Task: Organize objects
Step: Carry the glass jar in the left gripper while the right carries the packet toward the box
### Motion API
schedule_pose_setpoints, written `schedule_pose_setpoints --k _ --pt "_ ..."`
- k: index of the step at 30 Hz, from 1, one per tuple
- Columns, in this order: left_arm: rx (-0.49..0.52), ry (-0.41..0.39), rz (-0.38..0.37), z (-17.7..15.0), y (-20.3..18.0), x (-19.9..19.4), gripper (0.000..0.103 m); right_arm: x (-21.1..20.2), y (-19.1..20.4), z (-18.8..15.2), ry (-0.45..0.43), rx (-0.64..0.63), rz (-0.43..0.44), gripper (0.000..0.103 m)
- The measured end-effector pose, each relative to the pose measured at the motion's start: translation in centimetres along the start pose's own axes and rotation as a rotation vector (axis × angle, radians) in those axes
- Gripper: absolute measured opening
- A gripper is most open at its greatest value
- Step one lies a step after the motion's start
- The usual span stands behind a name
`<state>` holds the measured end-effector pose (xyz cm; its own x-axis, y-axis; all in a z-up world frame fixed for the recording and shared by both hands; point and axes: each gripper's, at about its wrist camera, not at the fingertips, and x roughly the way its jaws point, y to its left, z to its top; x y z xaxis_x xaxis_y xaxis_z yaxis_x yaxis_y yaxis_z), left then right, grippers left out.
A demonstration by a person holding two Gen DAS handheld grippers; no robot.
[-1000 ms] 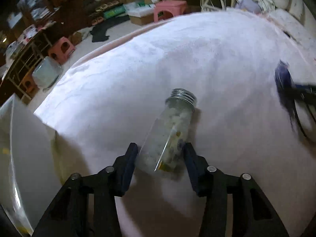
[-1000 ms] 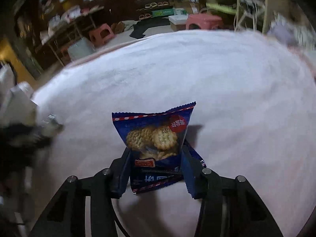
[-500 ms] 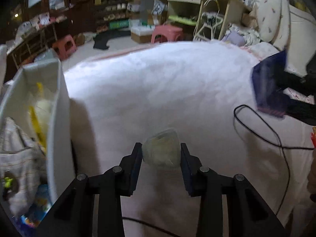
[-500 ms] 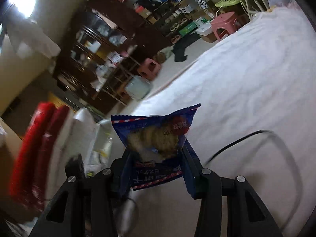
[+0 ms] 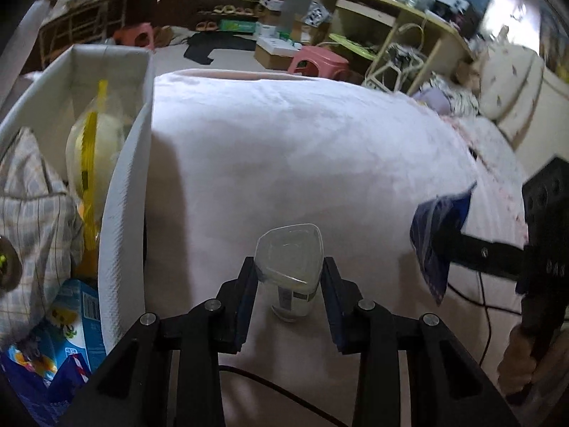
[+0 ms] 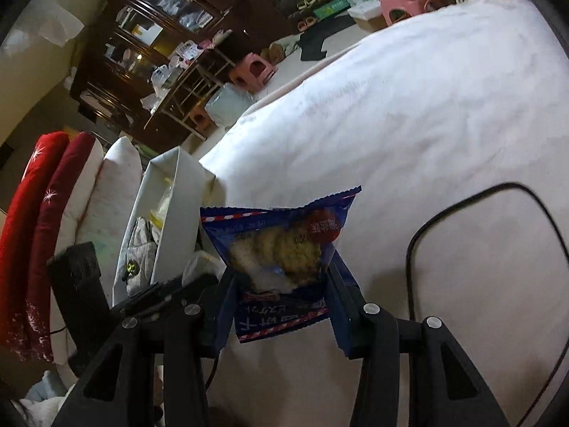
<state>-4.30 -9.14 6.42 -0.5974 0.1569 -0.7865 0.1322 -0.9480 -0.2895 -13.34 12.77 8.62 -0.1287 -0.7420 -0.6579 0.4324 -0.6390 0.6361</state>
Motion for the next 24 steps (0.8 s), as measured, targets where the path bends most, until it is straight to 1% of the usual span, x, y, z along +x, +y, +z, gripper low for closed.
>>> schedule_pose_setpoints --k 4,5,7,11,14,20,24 --pt "-0.009 -0.028 0.057 0.3 -0.5 0.4 0.038 -0.5 0.5 -0.5 -0.006 -0.033 0.002 0.044" --pt "0.001 -0.032 0.077 0.3 -0.8 0.8 0.038 -0.5 0.5 -0.6 -0.008 -0.034 0.005 0.044" --pt "0.021 -0.046 0.091 0.2 -1.2 1.1 0.039 -0.7 0.5 -0.6 -0.011 -0.026 0.019 0.044" --pt "0.017 -0.064 0.077 0.2 -1.2 1.1 0.037 -0.3 0.7 -0.6 -0.003 -0.028 0.017 0.044" --pt "0.016 -0.081 0.071 0.2 -1.0 0.0 0.036 -0.3 0.7 -0.6 0.001 -0.024 0.028 0.044" --pt "0.045 -0.171 0.033 1.0 -1.7 -3.7 0.036 -0.7 2.6 -0.4 -0.012 -0.062 0.059 0.044" --pt "0.055 -0.233 0.039 2.0 -2.0 -6.0 0.036 -1.0 4.6 0.0 -0.026 -0.065 0.119 0.044"
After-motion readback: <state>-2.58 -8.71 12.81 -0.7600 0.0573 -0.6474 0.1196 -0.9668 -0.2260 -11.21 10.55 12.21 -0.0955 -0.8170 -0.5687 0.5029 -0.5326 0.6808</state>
